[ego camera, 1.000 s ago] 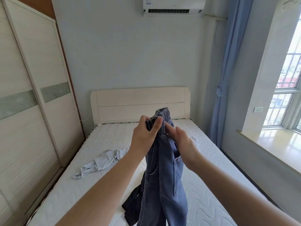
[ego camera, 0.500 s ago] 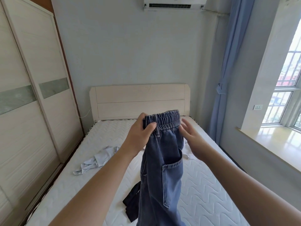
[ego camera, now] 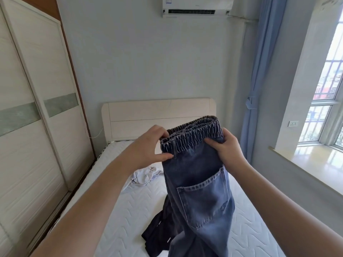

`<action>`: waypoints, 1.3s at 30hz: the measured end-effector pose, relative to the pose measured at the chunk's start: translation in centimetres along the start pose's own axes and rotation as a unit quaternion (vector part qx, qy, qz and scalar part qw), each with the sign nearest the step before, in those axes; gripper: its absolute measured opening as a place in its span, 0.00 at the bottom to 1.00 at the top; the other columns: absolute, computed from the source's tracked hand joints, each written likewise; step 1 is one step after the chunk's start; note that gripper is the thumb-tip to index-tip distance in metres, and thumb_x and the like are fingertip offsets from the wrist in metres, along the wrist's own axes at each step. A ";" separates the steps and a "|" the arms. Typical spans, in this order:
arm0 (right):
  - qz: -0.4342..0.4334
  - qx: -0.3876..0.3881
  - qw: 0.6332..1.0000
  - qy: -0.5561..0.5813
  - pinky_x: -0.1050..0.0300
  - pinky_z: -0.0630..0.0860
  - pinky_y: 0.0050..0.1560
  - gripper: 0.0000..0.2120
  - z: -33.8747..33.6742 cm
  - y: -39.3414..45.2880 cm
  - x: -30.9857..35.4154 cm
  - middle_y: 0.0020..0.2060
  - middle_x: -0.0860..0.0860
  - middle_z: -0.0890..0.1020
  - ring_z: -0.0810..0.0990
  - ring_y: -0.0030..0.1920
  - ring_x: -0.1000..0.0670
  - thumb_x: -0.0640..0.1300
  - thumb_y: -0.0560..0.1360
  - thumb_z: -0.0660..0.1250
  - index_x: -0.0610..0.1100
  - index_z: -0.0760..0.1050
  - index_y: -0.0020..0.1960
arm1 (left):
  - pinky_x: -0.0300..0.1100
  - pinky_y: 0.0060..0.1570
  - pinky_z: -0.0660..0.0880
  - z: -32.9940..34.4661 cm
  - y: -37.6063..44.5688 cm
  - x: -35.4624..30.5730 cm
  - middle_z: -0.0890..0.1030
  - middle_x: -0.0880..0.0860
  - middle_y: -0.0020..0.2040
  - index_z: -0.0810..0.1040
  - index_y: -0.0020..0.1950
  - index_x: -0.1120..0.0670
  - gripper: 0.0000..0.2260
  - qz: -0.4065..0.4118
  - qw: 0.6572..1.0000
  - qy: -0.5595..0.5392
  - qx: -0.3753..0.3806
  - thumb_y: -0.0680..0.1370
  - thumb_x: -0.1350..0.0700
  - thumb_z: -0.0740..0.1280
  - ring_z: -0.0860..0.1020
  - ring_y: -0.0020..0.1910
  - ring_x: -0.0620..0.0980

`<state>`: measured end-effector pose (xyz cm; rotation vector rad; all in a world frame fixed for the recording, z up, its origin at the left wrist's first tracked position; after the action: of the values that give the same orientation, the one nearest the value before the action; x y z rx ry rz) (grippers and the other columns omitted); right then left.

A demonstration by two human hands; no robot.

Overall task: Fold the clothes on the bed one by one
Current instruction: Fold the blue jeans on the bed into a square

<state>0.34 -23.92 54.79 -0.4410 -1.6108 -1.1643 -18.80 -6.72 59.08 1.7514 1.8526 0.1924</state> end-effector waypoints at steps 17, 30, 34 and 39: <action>-0.007 0.043 0.991 -0.129 0.40 0.79 0.52 0.17 -1.0 -2.2 0.9 0.42 0.46 0.85 0.83 0.46 0.42 0.50 0.63 0.81 0.46 0.79 0.47 | 0.37 0.38 0.72 3.7 5.7 -3.9 0.80 0.42 0.43 0.75 0.49 0.45 0.16 -0.052 0.986 0.000 0.156 0.65 0.49 0.76 0.79 0.43 0.44; 0.513 0.078 0.844 -0.133 0.41 0.59 0.74 0.47 -15.5 -10.9 -21.6 0.69 0.44 0.73 0.69 0.70 0.42 0.78 0.68 0.52 0.43 0.69 0.70 | 0.39 0.36 0.73 9.6 9.2 -6.6 0.80 0.44 0.40 0.75 0.41 0.45 0.12 -0.078 0.987 0.023 0.137 0.64 0.50 0.76 0.77 0.39 0.41; 0.563 0.138 0.814 0.040 0.41 0.70 0.68 0.40 -16.2 -13.4 -26.2 0.53 0.50 0.85 0.80 0.57 0.46 0.80 0.63 0.61 0.48 0.83 0.54 | 0.41 0.39 0.74 11.1 11.2 -8.0 0.81 0.46 0.40 0.76 0.41 0.46 0.11 -0.086 0.988 0.024 0.128 0.64 0.50 0.76 0.78 0.41 0.43; 0.452 0.028 0.864 0.220 0.50 0.79 0.54 0.23 -17.8 -10.8 -25.8 0.59 0.45 0.83 0.82 0.58 0.45 0.61 0.77 0.63 0.47 0.80 0.61 | 0.39 0.37 0.72 12.2 13.2 -8.2 0.81 0.44 0.39 0.78 0.43 0.46 0.11 -0.118 0.988 -0.002 0.099 0.64 0.51 0.76 0.79 0.40 0.41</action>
<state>11.40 -37.21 26.49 -0.7272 -0.8422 -0.4350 -1.48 -16.19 57.81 1.6367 2.1185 -0.0908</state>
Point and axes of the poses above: each hand's wrist, its own y-axis towards the middle knuckle, its own z-axis out of the palm, x = y × z, the point moved 4 cm from there along y, towards the middle knuckle
